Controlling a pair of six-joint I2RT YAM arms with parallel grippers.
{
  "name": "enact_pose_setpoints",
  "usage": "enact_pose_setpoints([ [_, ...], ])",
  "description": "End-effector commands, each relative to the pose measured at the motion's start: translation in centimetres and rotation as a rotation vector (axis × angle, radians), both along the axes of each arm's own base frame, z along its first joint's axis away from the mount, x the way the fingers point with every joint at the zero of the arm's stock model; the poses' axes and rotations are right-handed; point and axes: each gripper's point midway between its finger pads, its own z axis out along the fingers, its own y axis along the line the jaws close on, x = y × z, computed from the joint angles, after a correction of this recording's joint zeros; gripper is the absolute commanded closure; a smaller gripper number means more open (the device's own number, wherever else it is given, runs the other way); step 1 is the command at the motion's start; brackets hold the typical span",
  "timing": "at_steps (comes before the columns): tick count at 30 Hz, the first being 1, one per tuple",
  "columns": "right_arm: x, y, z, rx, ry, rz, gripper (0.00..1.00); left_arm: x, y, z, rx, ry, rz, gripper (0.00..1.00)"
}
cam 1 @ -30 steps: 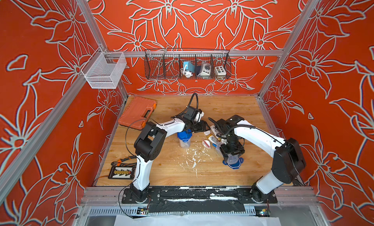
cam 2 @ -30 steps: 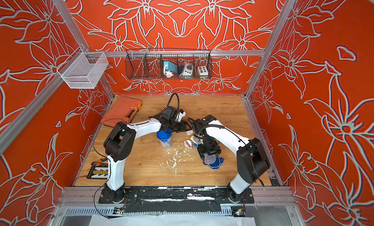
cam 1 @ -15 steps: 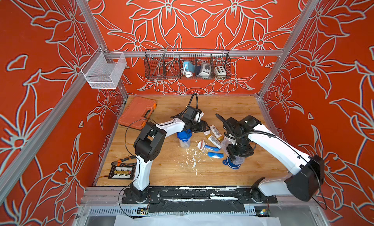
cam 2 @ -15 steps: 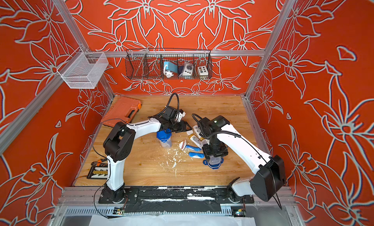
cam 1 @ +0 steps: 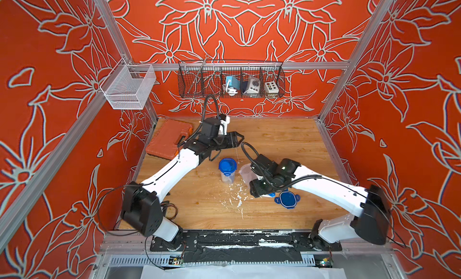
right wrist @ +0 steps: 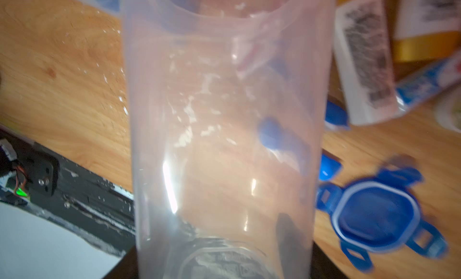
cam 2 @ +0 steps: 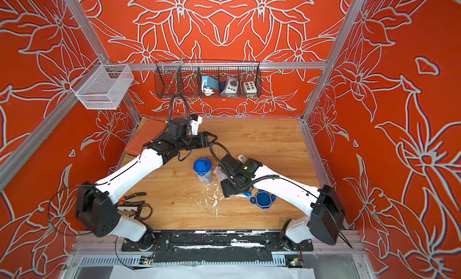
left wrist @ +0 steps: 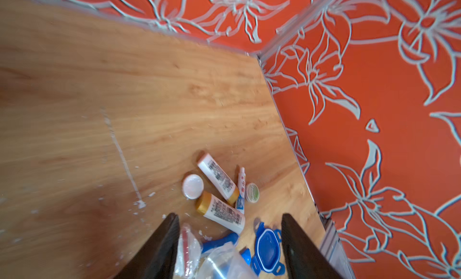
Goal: Take out toiletry kits
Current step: Place the container at the center of the board, then adjust the toiletry kits at the center of the board.
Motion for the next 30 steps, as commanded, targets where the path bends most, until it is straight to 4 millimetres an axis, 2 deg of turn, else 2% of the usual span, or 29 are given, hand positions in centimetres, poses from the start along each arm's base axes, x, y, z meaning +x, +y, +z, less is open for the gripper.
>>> enact_pose_setpoints([
  [1, 2.3, 3.1, -1.3, 0.085, -0.093, -0.087, 0.48, -0.8, 2.9, -3.2, 0.055, 0.083, 0.072, 0.39],
  [3, 1.8, 2.7, -3.3, 0.055, -0.075, -0.102, 0.48, -1.4, 3.7, -3.8, 0.059, 0.097, 0.079, 0.39],
  [5, 1.4, 1.5, -4.9, 0.012, -0.069, -0.135, 0.48, -2.0, 4.0, -4.4, 0.061, 0.112, 0.075, 0.39],
  [9, 1.4, -0.6, -6.6, -0.065, -0.077, -0.168, 0.47, -2.6, 3.7, -5.8, 0.05, 0.15, 0.054, 0.39],
  [15, 2.3, -4.2, -8.3, -0.158, -0.107, -0.204, 0.47, -2.7, 3.6, -6.2, 0.056, 0.156, 0.044, 0.4],
  [17, 3.2, -5.4, -8.3, -0.179, -0.123, -0.21, 0.47, -2.7, 3.7, -6.5, 0.069, 0.155, 0.044, 0.4],
  [25, 6.5, -8.0, -7.5, -0.206, -0.162, -0.202, 0.46, -3.1, 4.0, -7.4, 0.078, 0.167, 0.044, 0.4],
  [27, 6.8, -8.2, -7.5, -0.202, -0.157, -0.199, 0.45, -3.3, 4.0, -7.6, 0.079, 0.169, 0.041, 0.4],
  [30, 6.7, -7.9, -7.1, -0.183, -0.154, -0.168, 0.36, -3.4, 4.0, -7.9, 0.083, 0.175, 0.039, 0.4],
])
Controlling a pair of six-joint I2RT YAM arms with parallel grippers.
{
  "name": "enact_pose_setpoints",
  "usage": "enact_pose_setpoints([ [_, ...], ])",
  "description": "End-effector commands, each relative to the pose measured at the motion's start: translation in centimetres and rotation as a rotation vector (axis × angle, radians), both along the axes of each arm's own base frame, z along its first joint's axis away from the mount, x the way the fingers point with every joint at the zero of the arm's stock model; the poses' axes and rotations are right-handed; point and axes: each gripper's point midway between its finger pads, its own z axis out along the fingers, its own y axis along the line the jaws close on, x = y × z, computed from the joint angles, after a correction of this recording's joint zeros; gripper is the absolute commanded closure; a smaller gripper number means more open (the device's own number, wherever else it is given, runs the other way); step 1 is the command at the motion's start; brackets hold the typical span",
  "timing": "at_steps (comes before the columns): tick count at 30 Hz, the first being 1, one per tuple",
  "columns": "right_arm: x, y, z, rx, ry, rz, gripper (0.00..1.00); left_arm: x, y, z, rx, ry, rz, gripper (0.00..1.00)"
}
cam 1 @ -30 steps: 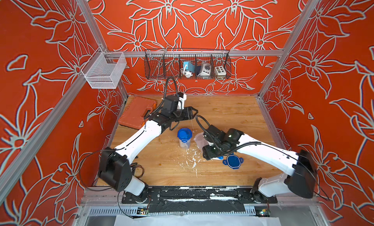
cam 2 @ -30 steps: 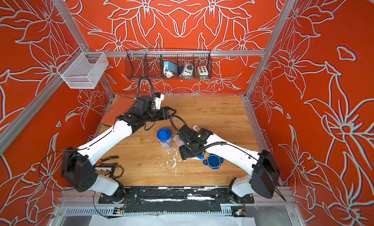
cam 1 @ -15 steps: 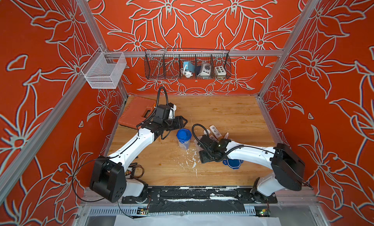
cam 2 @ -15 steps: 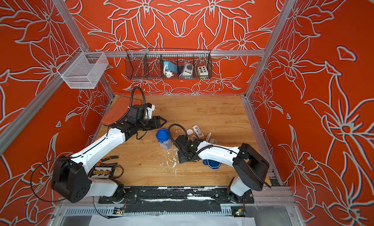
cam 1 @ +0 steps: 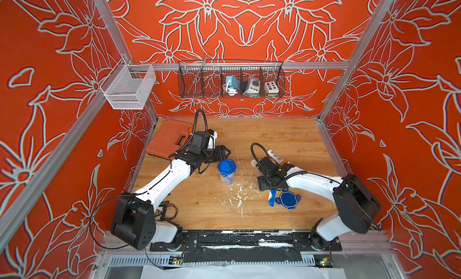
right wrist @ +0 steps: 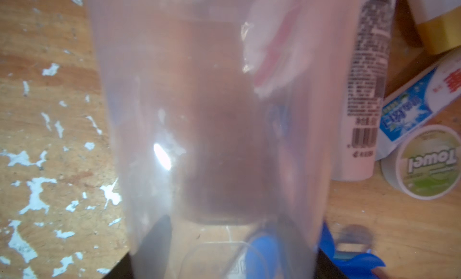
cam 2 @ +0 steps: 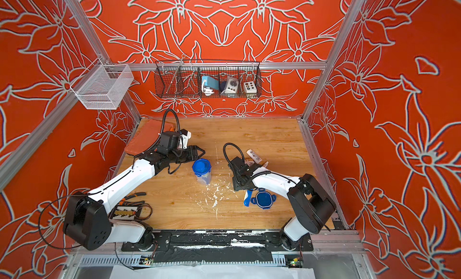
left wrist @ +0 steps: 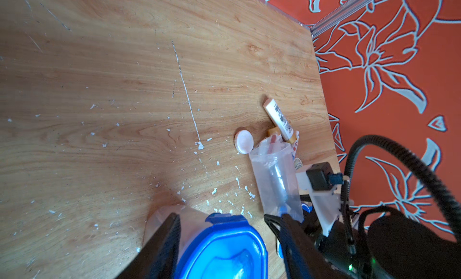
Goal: Take out toiletry kits
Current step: Adjust the toiletry kits at the center of the board.
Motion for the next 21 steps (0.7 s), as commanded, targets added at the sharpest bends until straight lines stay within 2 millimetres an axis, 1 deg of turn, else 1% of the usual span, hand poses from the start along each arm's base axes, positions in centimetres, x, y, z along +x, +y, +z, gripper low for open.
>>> enact_pose_setpoints([
  [1, -0.2, -0.1, 0.9, -0.007, -0.011, 0.051, 0.3, -0.2, 0.1, 0.2, 0.0, -0.016, -0.013, 0.4],
  [2, -0.3, -0.1, 1.1, -0.002, -0.006, 0.055, 0.25, -0.3, 0.1, 0.2, -0.001, -0.014, -0.014, 0.4],
  [3, -0.4, 0.0, 1.3, 0.002, 0.0, 0.058, 0.21, -0.3, 0.1, 0.2, -0.001, -0.012, -0.016, 0.4],
  [5, -0.8, 0.2, 1.9, 0.017, 0.012, 0.067, 0.17, -0.4, 0.0, 0.2, -0.004, -0.011, -0.019, 0.4],
  [9, -1.4, -0.3, 4.0, 0.038, 0.0, 0.047, 0.13, -0.3, -0.1, 0.5, -0.005, -0.017, -0.025, 0.4],
  [11, -1.6, -0.7, 5.5, 0.043, -0.015, 0.037, 0.11, -0.2, 0.0, 0.5, 0.004, -0.016, -0.025, 0.4],
  [13, -1.7, -1.0, 6.8, 0.054, -0.037, 0.031, 0.1, -0.1, 0.0, 0.3, 0.013, -0.014, -0.026, 0.4],
  [15, -1.7, -1.1, 7.8, 0.066, -0.06, 0.033, 0.11, 0.0, 0.0, 0.3, 0.014, -0.012, -0.024, 0.4],
  [17, -1.6, -1.4, 7.9, 0.053, -0.068, 0.036, 0.11, 0.1, 0.0, 0.4, 0.008, -0.012, -0.022, 0.4],
  [19, -1.5, -1.6, 7.3, 0.025, -0.053, 0.045, 0.11, 0.0, 0.0, 0.4, 0.003, -0.012, -0.025, 0.4],
  [21, -1.3, -1.3, 7.0, 0.016, -0.038, 0.057, 0.11, -0.1, 0.0, 0.3, 0.005, -0.009, -0.027, 0.4],
])
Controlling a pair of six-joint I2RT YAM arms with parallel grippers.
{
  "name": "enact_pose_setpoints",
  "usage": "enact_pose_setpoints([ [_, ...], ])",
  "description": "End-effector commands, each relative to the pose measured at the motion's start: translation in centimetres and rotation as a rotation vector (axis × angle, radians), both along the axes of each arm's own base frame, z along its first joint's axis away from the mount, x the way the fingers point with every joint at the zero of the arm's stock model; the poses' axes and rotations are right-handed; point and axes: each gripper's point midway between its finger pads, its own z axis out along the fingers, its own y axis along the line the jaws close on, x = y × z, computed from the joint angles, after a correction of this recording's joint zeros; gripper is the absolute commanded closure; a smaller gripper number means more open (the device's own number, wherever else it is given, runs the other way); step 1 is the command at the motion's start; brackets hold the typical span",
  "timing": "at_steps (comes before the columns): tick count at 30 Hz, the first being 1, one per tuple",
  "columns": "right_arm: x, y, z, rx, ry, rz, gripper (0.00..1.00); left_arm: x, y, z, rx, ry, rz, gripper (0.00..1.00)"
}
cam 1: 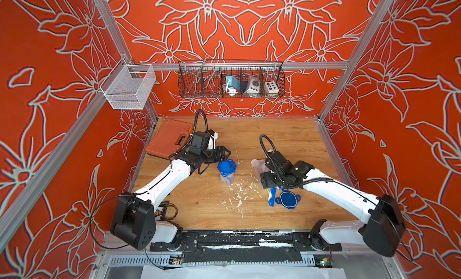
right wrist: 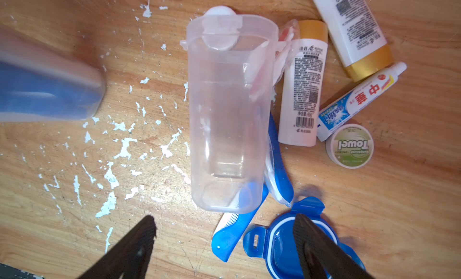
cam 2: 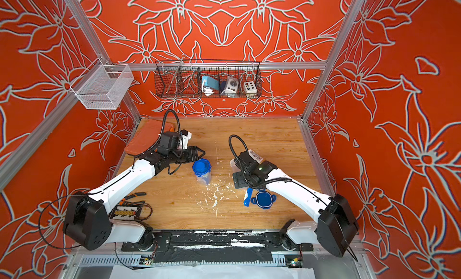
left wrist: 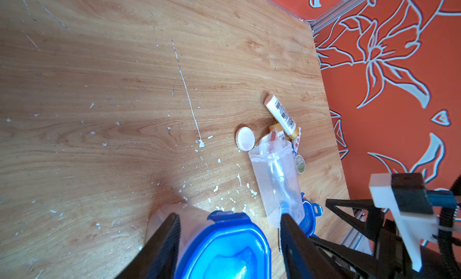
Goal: Take out toiletry kits
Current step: Adjust the toiletry kits at the center of the board, then pick up the container from the center of the board.
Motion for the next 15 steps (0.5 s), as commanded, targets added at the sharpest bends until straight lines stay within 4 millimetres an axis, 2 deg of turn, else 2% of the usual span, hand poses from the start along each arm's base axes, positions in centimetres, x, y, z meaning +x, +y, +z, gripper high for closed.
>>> enact_pose_setpoints([
  [1, 0.1, -0.4, -0.7, -0.058, 0.033, 0.011, 0.11, -0.1, 0.1, 0.4, 0.002, -0.003, -0.013, 0.4],
  [3, 0.6, 0.1, -1.1, -0.064, 0.039, 0.014, 0.1, -0.2, 0.2, 0.1, 0.012, 0.0, -0.018, 0.4],
  [7, 1.5, 0.7, -3.3, -0.114, 0.077, 0.028, 0.1, -0.3, 0.3, -0.3, 0.018, 0.009, -0.02, 0.4],
  [11, 2.2, 1.0, -4.7, -0.143, 0.083, 0.033, 0.17, -0.3, 0.4, -0.5, 0.02, 0.01, -0.021, 0.4],
  [15, 2.4, 1.1, -4.8, -0.155, 0.085, 0.043, 0.28, -0.3, 0.6, -0.8, 0.027, 0.013, -0.02, 0.4],
])
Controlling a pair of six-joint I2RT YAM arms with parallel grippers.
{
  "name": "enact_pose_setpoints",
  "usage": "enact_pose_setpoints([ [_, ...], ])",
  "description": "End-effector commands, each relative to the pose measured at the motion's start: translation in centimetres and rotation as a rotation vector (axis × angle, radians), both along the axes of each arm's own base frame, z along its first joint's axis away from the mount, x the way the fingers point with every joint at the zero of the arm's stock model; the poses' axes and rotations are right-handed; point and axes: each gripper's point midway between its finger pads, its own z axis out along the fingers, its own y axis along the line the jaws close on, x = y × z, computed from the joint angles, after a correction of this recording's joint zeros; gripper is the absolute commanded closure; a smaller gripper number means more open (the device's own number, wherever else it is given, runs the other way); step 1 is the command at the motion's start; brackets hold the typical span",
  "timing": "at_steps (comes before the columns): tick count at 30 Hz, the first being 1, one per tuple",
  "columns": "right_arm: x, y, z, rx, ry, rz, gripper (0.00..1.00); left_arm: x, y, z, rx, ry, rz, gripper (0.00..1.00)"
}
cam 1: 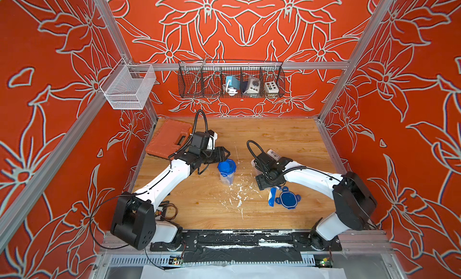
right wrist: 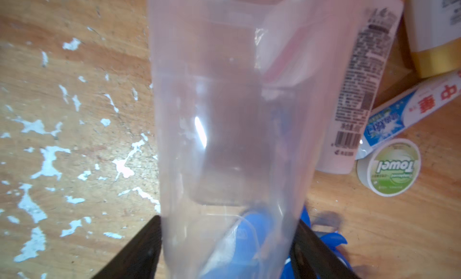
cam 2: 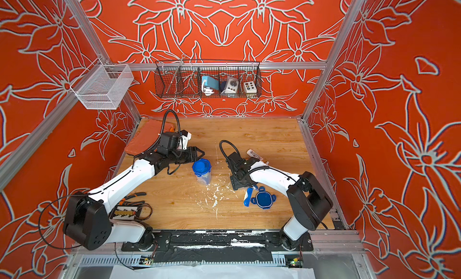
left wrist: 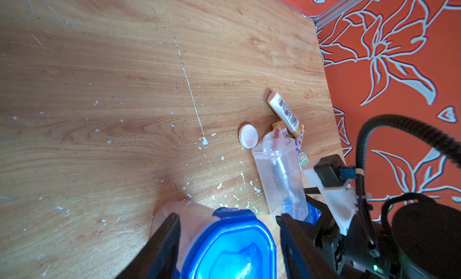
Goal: Take out toiletry kits
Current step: Pick up the container from the center of the board.
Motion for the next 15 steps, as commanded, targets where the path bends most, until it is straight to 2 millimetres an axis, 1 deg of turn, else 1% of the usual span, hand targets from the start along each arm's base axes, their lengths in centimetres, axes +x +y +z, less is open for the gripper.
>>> enact_pose_setpoints([
  [1, 1.2, 0.4, 1.3, 0.005, -0.042, 0.003, 0.32, -0.2, 0.3, -0.4, 0.011, 0.008, -0.014, 0.4],
  [4, 1.1, 1.0, 2.7, 0.042, -0.062, 0.007, 0.38, -0.4, 0.3, -0.2, 0.008, 0.004, -0.017, 0.4],
  [6, 1.1, 1.6, 3.9, 0.075, -0.075, 0.013, 0.4, -0.4, 0.3, -0.2, 0.009, 0.001, -0.016, 0.4],
  [8, 1.2, 2.5, 4.4, 0.109, -0.068, 0.015, 0.4, -0.3, 0.5, -0.2, 0.014, -0.002, -0.012, 0.4],
  [10, 1.5, 3.4, 4.3, 0.132, -0.046, 0.014, 0.4, -0.3, 0.5, -0.3, 0.014, -0.001, -0.01, 0.4],
  [12, 1.7, 4.6, 3.7, 0.157, -0.02, 0.013, 0.41, -0.3, 0.5, -0.4, 0.014, 0.002, -0.01, 0.4],
  [15, 2.5, 6.6, 3.4, 0.199, -0.002, 0.016, 0.42, -0.4, 0.5, -0.3, 0.011, 0.001, -0.011, 0.4],
])
